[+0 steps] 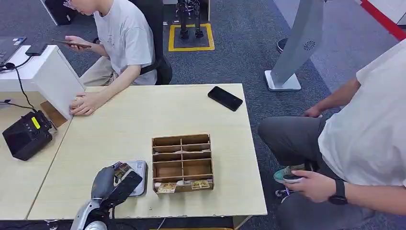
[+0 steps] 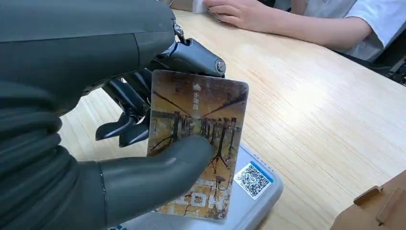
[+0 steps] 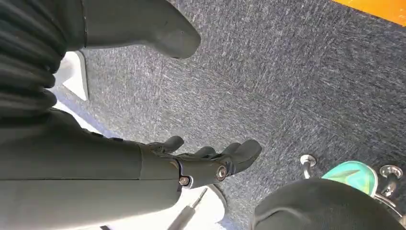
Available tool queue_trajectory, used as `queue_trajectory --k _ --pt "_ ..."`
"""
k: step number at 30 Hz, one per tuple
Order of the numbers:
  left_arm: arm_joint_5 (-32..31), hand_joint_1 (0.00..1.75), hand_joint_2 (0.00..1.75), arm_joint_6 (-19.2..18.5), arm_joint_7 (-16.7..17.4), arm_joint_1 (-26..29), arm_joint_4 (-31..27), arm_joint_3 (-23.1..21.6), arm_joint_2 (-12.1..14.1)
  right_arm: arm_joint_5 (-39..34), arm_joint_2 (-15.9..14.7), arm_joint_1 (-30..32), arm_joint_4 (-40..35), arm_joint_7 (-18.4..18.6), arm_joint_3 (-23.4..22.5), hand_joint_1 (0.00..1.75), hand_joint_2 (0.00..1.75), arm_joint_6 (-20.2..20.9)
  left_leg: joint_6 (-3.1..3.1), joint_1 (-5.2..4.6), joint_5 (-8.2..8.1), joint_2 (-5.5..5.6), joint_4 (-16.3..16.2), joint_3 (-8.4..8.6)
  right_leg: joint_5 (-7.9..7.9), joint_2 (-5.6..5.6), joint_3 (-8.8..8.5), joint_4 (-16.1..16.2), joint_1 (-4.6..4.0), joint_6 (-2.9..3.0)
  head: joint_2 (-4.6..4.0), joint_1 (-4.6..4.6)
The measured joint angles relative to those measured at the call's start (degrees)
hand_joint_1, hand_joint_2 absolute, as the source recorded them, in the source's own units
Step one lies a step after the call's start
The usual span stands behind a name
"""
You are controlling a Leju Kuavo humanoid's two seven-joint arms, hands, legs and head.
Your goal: Pass the card to the sensor for recognition and then transmit it.
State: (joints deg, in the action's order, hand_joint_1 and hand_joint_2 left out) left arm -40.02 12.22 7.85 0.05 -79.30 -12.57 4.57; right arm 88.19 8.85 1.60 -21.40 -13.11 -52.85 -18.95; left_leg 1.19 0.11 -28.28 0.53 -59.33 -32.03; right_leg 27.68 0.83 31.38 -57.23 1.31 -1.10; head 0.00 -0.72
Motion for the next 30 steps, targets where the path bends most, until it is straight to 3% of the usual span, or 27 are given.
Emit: queue_trajectory --k 26,30 --pt "-4.98 1.75 1.75 1.33 1.70 -0.78 4.63 0.02 -1.31 0.00 0.00 -0.25 -0.09 -0.02 1.27 0.00 1.75 0.37 0.00 0.00 0.00 0.02 0.01 0.13 0.00 -0.05 -0.16 0.00 0.00 0.00 0.00 0.00" --pt "1.04 1.75 1.75 -0.40 -2.26 -0.61 4.00 0.04 -1.42 -0.11 -0.02 -0.22 -0.11 -0.09 1.42 0.00 1.75 0.35 0.00 0.00 0.01 0.02 0.01 0.14 0.00 -0.05 -0.18 0.00 0.00 0.00 0.00 -0.02"
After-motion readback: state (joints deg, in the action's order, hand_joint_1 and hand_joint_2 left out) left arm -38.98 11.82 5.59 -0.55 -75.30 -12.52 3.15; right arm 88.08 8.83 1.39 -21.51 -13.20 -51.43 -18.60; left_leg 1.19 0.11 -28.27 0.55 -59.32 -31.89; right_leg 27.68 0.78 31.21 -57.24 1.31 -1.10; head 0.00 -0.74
